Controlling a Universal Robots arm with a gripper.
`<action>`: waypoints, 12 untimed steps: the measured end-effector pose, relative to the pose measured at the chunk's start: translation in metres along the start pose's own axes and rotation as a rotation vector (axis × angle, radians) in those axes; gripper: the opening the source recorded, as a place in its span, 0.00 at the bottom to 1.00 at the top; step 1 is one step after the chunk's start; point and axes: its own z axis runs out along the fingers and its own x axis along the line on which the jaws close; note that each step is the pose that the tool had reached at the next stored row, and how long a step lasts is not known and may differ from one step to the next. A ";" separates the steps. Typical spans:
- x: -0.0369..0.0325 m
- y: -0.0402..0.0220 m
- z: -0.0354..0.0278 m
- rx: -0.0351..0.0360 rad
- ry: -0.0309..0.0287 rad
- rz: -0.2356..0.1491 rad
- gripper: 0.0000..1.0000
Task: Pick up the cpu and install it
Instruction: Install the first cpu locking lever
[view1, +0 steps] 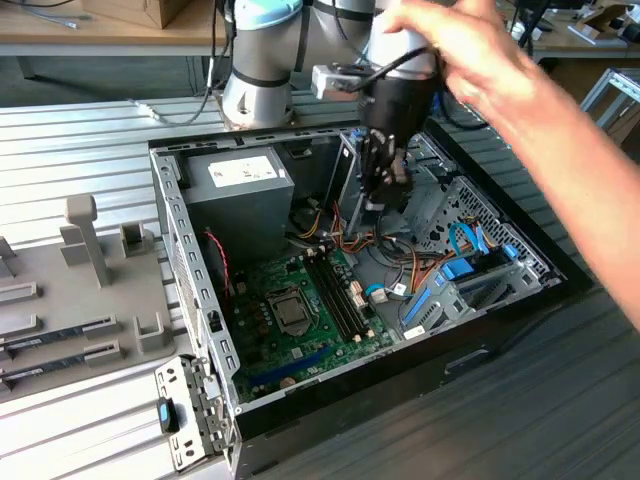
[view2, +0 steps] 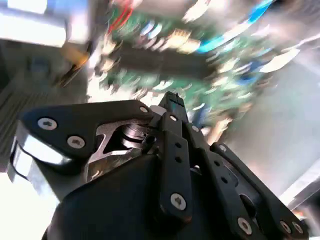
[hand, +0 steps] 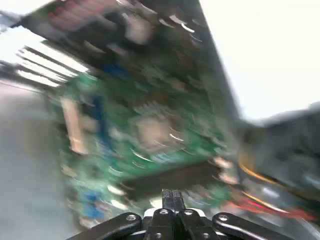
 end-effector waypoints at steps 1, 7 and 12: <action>-0.0010 -0.0078 -0.0164 0.0592 0.0445 -0.004 0.11; -0.0034 -0.0064 -0.0258 0.0537 0.0648 -0.001 0.11; -0.0034 -0.0064 -0.0258 0.0537 0.0649 -0.001 0.11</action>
